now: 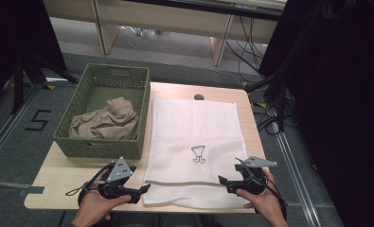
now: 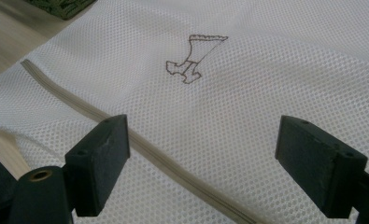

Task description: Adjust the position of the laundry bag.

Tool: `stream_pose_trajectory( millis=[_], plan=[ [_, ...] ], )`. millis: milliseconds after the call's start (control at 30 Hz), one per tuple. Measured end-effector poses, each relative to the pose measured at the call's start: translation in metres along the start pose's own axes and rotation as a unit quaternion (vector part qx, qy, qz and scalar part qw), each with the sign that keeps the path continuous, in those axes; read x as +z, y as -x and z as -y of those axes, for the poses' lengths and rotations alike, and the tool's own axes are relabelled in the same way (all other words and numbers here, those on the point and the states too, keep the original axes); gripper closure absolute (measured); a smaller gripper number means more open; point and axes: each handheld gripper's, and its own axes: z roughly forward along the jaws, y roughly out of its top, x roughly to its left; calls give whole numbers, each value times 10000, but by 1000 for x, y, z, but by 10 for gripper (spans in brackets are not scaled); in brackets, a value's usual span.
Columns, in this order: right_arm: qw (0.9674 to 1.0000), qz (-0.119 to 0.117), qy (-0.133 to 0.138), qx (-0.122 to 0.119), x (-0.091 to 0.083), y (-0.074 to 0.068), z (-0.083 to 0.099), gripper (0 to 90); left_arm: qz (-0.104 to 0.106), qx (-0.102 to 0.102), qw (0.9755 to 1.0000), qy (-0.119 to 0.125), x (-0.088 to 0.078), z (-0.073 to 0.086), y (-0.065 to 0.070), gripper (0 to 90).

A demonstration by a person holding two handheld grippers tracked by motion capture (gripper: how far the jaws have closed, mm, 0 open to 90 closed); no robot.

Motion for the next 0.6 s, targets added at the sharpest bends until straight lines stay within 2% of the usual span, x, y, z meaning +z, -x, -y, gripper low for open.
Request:
stream_pose_trajectory(
  millis=[233, 433, 500, 533, 567, 600],
  plan=[
    [10000, 59, -3, -25, 0, 0, 0, 160, -12, 55, 10000, -27, 1, 0, 0, 245],
    [9998, 98, -23, -152, -1, 0, 0, 166, -23, 98, 9999, -35, 1, 0, 0, 323],
    [9998, 94, -22, -183, -1, 0, -1, 248, -64, 166, 9998, -53, 2, 0, 1, 382],
    [9996, 81, -17, -275, 0, 0, -1, 300, -76, 217, 9997, -98, 3, 1, 1, 391],
    [9996, 81, -17, -275, 0, 0, -1, 300, -76, 217, 9997, -98, 3, 1, 1, 394],
    [9994, 53, -70, -328, 0, -1, -1, 384, -52, 240, 9996, -149, 4, 2, 1, 424]
  ],
)
